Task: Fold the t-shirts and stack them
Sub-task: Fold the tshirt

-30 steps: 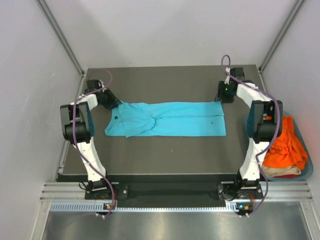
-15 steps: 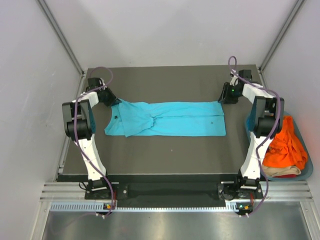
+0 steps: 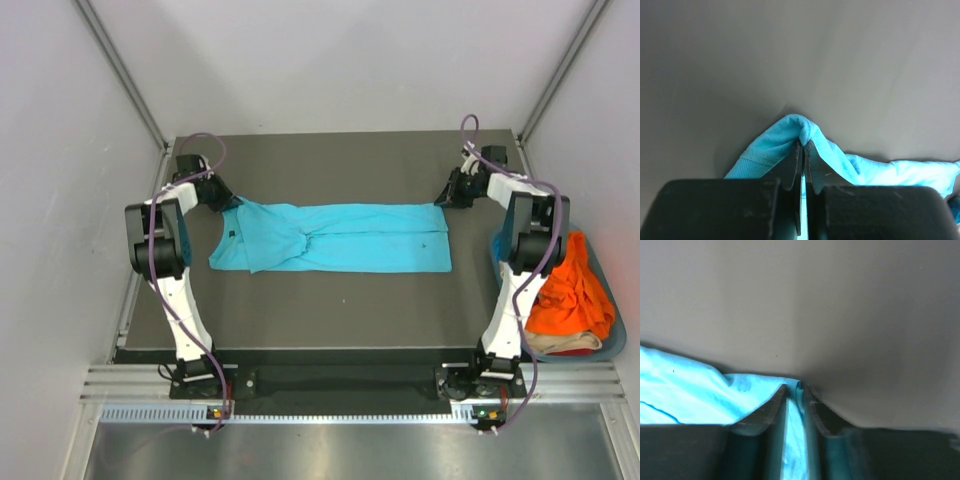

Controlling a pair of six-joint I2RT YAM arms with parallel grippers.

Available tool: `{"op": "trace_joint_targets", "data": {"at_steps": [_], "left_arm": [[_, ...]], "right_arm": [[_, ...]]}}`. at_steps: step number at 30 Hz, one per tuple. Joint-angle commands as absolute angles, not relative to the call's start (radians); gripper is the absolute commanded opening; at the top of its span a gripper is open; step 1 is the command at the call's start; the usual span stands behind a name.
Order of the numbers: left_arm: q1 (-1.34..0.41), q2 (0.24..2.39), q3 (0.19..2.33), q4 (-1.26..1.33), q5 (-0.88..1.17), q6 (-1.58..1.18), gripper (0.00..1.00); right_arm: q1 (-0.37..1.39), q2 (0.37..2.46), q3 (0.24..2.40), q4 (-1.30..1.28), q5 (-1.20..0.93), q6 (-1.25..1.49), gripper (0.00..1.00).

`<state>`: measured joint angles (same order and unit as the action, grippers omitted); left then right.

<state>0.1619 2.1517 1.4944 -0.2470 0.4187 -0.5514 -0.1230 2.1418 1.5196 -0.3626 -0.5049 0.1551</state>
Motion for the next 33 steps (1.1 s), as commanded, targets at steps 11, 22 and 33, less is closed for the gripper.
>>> {"op": "trace_joint_targets", "data": {"at_steps": [11, 22, 33], "left_arm": [[0.164, 2.14, 1.529, -0.275, 0.233, -0.583, 0.0], [0.164, 2.183, 1.58, -0.19, 0.279, -0.633, 0.0], [0.163, 2.368, 1.81, -0.115, 0.483, -0.706, 0.0]], "right_arm": [[-0.198, 2.065, 1.375, -0.152, -0.344, 0.314, 0.0], [-0.19, 1.996, 1.278, -0.034, -0.241, 0.38, 0.0], [-0.167, 2.01, 1.319, -0.089, -0.241, 0.405, 0.06]]}}
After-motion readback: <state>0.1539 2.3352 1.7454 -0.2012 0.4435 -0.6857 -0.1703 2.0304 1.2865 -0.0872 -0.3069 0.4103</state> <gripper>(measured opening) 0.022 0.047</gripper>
